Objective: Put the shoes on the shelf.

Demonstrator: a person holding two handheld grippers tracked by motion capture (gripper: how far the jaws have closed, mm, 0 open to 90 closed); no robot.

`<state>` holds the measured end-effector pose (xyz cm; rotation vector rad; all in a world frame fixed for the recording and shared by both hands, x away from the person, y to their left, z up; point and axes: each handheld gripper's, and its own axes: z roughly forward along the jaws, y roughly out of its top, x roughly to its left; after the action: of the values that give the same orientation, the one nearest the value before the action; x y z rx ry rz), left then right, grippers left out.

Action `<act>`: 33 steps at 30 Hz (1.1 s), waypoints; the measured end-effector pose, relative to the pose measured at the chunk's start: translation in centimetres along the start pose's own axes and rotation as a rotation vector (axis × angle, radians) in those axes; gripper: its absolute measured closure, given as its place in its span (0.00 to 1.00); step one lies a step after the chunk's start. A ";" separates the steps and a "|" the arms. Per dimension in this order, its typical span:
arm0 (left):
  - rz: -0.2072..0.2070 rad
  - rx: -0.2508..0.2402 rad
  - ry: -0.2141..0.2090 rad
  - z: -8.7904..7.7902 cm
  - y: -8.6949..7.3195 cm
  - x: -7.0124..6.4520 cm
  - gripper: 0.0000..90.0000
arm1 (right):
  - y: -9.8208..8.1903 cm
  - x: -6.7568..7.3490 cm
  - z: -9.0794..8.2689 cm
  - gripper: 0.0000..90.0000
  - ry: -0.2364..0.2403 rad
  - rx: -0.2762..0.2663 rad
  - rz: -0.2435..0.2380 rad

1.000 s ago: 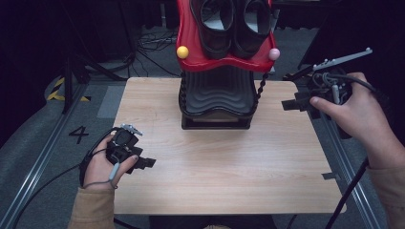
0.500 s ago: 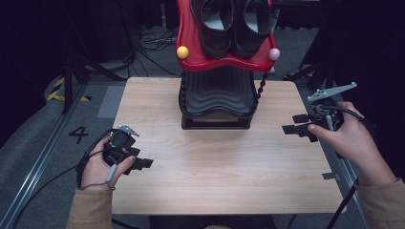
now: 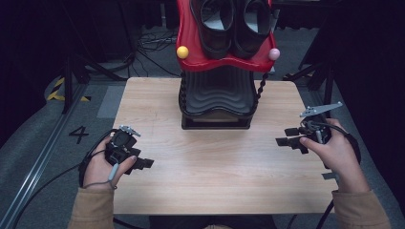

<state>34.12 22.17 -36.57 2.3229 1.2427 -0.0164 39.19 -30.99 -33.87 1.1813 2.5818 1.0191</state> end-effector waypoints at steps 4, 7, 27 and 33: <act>-0.004 -0.001 0.004 0.1 0.0 0.2 0.36 | -0.8 -0.6 1.3 0.43 0.011 -0.003 0.010; -0.009 0.000 0.004 0.2 -0.1 0.3 0.36 | -1.6 -1.1 2.1 0.42 0.017 -0.010 0.014; 0.001 0.051 0.010 1.6 0.4 0.4 0.35 | -5.6 -2.4 7.5 0.41 -0.041 0.227 0.024; -0.001 0.072 0.008 1.9 0.4 0.4 0.34 | -6.4 -2.4 8.5 0.40 -0.052 0.310 0.012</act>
<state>35.06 21.49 -38.19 2.3859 1.2675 -0.0529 39.94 -31.19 -44.80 1.2695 2.7635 0.5938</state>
